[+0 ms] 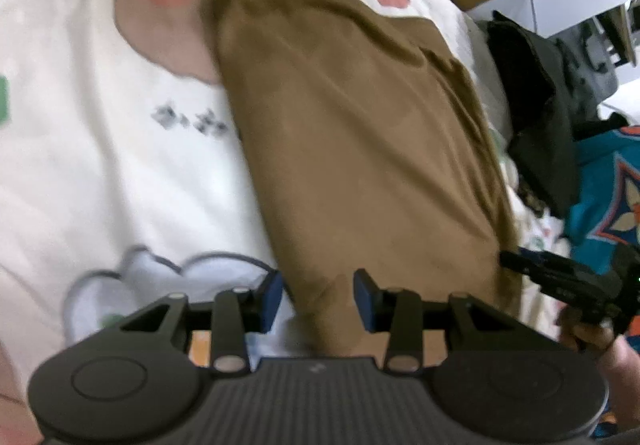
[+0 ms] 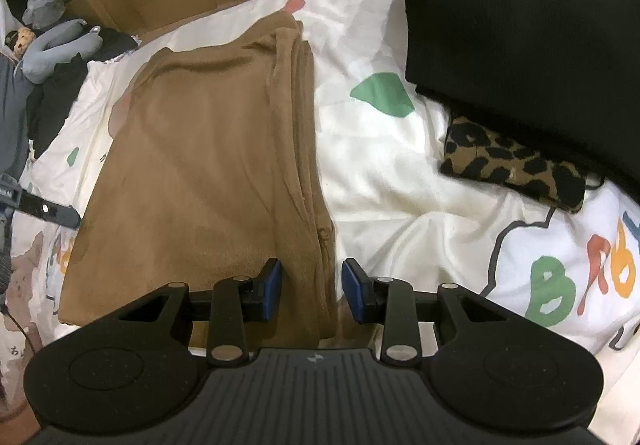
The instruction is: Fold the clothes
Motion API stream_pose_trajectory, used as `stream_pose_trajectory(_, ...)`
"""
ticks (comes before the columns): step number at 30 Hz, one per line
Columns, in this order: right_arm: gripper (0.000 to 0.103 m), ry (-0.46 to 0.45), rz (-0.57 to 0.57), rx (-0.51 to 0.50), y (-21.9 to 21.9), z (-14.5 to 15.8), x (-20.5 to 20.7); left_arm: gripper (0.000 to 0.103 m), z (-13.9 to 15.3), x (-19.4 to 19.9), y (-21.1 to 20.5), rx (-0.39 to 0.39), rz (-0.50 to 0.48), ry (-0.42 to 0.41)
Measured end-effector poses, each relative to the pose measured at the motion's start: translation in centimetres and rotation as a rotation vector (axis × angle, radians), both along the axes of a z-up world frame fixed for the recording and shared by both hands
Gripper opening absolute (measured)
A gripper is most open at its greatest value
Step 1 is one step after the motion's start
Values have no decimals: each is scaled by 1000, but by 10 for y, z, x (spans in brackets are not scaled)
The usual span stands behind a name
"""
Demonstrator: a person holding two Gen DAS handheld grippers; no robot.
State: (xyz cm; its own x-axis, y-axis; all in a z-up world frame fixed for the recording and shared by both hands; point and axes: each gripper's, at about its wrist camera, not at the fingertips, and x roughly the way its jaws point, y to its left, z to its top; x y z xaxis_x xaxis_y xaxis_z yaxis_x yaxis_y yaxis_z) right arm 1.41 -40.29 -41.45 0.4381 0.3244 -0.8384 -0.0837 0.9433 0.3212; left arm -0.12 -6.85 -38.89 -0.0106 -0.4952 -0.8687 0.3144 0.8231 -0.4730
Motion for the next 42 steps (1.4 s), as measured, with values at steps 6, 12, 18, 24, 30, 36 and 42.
stream_pose_trajectory(6,41,34,9,1,2,-2,4,39,-12,-11,6,-31,2,48)
stream_pose_trajectory(12,41,35,-3,11,1,-5,4,35,-25,-40,19,-45,-26,124)
stream_pose_trajectory(18,41,36,8,-3,2,-4,3,35,-26,-63,18,-27,-103,132)
stream_pose_trajectory(24,41,47,11,8,0,-4,2,38,-26,-59,26,-75,-51,151)
stream_pose_trajectory(30,44,49,8,16,1,-5,6,43,-41,-47,28,-152,33,181)
stream_pose_trajectory(36,47,38,-36,66,-3,-8,9,47,-50,-51,27,-212,58,205)
stream_pose_trajectory(42,34,87,-70,118,-8,-9,13,20,-57,-60,31,-247,92,249)
